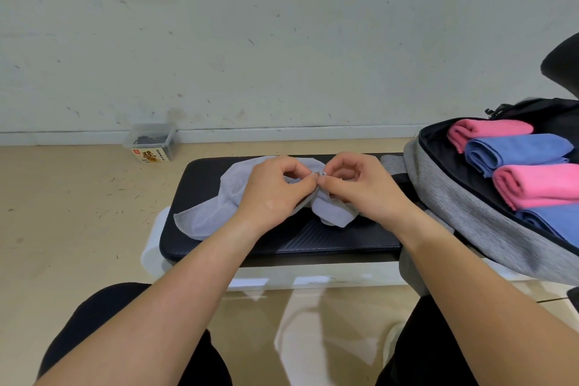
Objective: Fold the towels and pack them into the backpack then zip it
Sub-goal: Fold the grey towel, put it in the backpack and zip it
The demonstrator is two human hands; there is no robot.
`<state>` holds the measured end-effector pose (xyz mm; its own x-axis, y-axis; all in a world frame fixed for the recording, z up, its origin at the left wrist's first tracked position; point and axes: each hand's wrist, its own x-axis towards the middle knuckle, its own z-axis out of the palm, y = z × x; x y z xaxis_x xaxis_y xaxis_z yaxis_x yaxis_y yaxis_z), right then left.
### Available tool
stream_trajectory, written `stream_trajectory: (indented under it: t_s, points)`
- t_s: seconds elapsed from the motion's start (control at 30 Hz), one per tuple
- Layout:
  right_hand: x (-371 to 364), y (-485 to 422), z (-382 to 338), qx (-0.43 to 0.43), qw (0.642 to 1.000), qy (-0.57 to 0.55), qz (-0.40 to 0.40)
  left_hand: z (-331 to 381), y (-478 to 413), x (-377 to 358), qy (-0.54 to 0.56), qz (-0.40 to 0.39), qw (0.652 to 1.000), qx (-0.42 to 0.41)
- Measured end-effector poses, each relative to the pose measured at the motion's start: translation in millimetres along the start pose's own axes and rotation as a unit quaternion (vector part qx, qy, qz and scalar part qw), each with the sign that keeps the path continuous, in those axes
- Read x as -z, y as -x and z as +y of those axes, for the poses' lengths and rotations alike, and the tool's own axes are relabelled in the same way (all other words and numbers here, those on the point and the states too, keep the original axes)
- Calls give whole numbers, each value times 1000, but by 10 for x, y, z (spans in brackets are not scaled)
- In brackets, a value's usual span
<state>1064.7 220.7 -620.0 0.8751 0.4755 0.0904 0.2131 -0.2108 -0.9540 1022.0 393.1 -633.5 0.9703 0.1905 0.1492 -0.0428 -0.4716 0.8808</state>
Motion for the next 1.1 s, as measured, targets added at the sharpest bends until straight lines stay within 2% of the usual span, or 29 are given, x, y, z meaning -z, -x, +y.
stream_trajectory:
  t_s: [0.2,0.33,0.5,0.67,0.8,0.87,1.1]
  points:
    - [-102,-45,-82,7,997,63,35,38,101,113,6,-21,999,-36]
    - [-90,-64,-293,33,994,101,36,185,182,217,60,-19,998,16]
    - [-143,-152,-640,0,997,71,39,365,247,343,144,-17,987,69]
    - [-158,-268,-836,14,987,156,18,373,180,454,76,37,996,22]
    - [-82,-314,-887,52,961,272,-8,386,108,619,-31,130,989,-57]
    - [-55,-332,-937,80,947,311,-10,407,62,692,-40,146,985,-89]
    - [-55,-448,-1129,136,949,282,25,344,-24,712,92,2,995,-49]
